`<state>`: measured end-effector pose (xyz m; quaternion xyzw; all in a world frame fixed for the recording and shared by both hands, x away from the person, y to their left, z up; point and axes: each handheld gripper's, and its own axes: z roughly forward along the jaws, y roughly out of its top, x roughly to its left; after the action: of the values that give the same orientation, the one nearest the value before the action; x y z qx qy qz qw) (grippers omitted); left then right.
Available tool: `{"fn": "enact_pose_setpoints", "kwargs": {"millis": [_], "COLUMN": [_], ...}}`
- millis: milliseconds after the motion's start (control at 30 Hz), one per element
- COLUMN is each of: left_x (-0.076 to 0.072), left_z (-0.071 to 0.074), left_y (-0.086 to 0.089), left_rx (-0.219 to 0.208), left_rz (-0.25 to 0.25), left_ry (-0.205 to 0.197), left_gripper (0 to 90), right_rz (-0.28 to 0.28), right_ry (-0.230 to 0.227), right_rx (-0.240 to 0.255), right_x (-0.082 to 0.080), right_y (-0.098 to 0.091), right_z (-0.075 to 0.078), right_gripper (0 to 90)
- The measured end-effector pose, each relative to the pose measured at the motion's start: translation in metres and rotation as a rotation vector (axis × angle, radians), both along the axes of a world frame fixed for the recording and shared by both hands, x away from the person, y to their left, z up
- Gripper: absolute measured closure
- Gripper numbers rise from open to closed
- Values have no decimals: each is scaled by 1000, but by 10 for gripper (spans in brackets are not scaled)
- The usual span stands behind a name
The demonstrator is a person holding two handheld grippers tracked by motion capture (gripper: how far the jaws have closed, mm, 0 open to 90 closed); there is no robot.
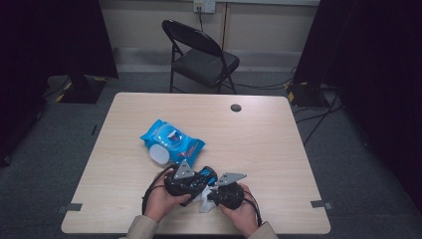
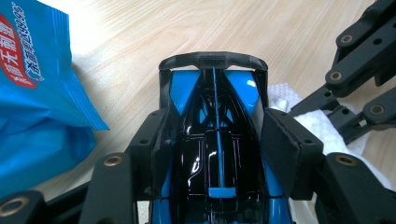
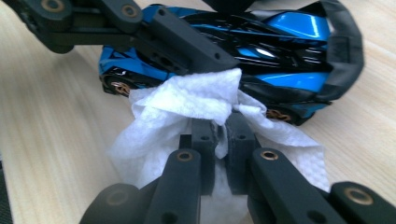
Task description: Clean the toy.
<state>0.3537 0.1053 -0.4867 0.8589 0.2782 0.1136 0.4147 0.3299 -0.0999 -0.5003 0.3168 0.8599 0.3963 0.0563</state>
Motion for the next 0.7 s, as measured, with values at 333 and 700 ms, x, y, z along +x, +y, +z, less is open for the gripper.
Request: {"fn": "enact_pose_setpoints", "kwargs": {"millis": [333, 700], "left_x": [0, 0], "left_z": [0, 0], "left_y": [0, 0], "left_rx": [-4, -5], "left_rz": [0, 1], "left_ry": [4, 3], "left_gripper": [437, 437], "right_rz": [67, 70], "right_ry": [0, -8], "right_rx": [3, 4], "right_x": [-11, -17], "right_y": [23, 28], "right_z": [0, 0], "right_gripper": [850, 850]}}
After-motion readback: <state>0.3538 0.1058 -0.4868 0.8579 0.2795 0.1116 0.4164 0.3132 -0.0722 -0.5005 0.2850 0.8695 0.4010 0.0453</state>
